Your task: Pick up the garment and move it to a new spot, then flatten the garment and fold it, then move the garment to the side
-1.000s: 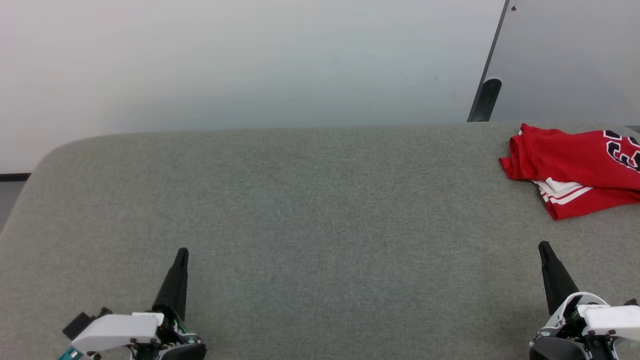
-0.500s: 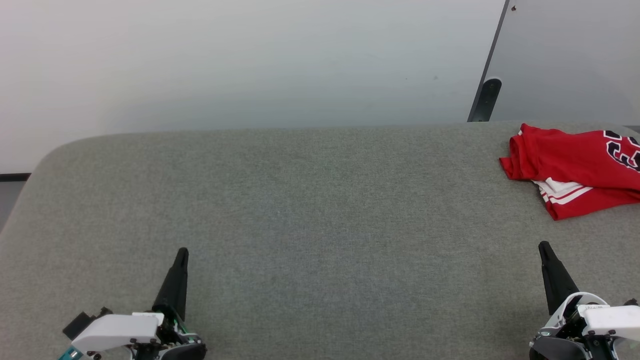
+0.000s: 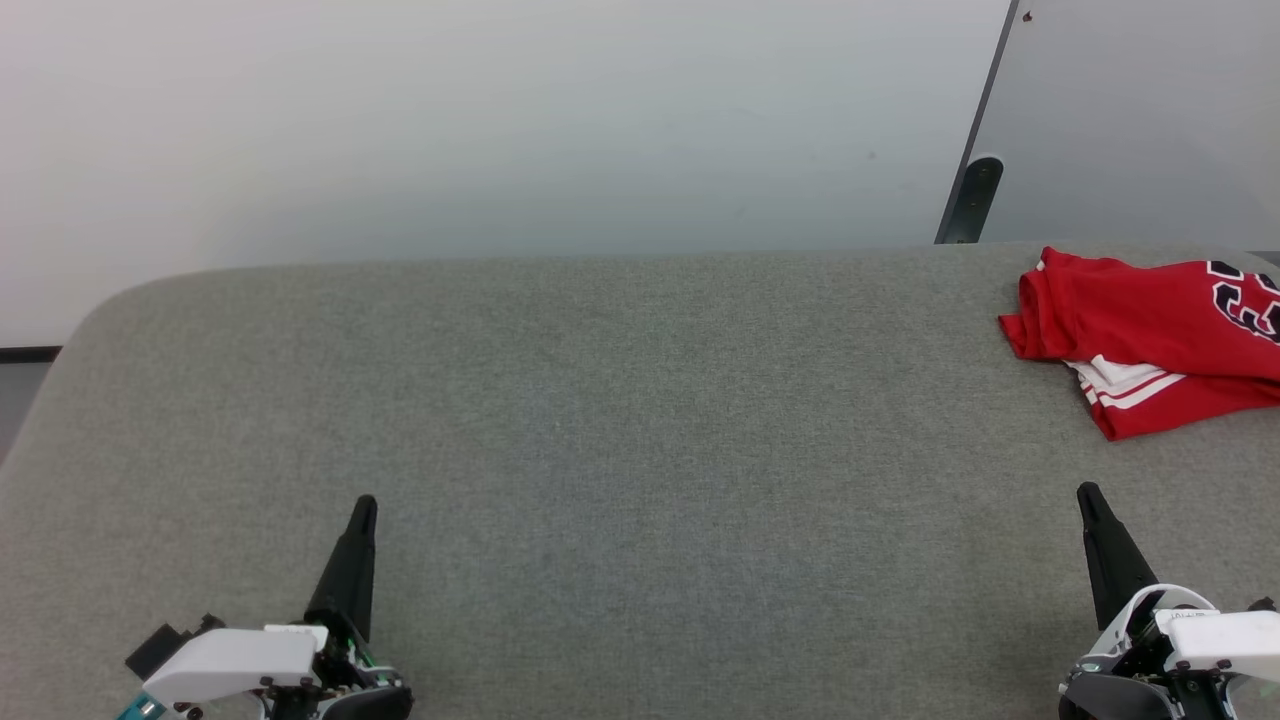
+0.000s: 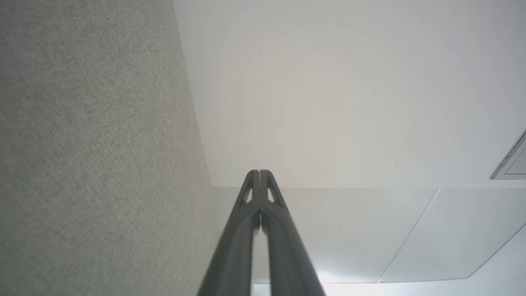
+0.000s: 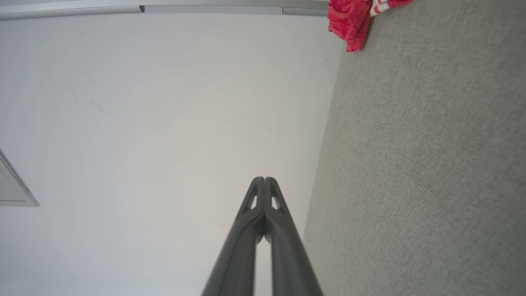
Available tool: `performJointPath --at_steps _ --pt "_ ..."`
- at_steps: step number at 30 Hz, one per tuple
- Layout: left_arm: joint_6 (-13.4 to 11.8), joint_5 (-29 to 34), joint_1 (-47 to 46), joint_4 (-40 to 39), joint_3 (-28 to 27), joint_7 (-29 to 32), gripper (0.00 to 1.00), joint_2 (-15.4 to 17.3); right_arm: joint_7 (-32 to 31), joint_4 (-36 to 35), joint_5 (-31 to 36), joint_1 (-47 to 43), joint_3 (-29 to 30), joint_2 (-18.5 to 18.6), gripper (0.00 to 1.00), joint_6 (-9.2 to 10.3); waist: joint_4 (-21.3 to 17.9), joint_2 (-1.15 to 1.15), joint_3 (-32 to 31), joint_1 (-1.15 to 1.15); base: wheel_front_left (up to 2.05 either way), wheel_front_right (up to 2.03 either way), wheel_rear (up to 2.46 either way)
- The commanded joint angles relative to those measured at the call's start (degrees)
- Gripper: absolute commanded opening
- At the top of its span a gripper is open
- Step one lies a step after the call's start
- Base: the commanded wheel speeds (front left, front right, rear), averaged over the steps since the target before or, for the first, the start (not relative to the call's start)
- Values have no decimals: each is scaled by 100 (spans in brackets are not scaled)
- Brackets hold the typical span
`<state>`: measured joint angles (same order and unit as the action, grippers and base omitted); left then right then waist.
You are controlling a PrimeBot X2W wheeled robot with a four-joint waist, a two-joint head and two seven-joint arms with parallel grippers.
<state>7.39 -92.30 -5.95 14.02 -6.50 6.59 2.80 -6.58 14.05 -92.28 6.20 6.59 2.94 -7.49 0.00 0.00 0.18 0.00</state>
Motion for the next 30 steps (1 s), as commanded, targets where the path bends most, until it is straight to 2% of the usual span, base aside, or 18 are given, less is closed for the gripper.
performJointPath --at_steps 1,30 --pt "19 -15 -58 10 -15 16 0 3 -12 4 -25 8 -7 -23 0 0 0 0 0 0 0 0 0" --pt "19 -17 -58 10 -13 13 0 3 -11 4 -26 8 -6 -23 0 0 0 0 0 0 0 0 0"
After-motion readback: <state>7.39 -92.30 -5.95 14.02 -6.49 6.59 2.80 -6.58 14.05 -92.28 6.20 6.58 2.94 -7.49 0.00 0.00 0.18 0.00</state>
